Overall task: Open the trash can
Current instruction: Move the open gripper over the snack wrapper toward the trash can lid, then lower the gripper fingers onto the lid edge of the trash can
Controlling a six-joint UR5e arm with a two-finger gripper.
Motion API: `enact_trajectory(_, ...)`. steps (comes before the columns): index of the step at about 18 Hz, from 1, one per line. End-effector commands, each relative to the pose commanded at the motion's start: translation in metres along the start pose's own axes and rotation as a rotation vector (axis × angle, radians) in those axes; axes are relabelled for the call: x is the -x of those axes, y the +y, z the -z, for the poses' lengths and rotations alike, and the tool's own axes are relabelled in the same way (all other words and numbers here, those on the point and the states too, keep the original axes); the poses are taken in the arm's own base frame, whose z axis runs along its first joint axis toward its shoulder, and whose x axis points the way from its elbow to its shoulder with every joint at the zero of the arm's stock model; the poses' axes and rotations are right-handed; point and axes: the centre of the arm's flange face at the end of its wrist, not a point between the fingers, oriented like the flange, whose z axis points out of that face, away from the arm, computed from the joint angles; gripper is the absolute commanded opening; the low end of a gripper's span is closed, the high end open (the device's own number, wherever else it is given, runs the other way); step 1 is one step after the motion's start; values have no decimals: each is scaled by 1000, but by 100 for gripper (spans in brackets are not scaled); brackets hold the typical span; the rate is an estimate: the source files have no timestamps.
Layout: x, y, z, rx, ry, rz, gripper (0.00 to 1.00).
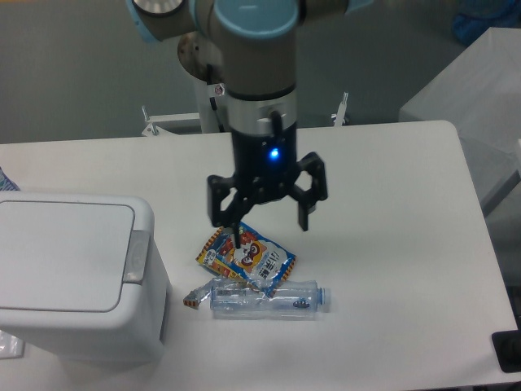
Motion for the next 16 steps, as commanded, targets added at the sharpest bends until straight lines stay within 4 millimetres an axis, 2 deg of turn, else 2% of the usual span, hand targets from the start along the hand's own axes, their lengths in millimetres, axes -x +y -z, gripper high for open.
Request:
enact_trajectory(11,-48,15,-8,23,33,-41,100)
enact_trajectory(16,-57,19,-12,33,39,-48,100)
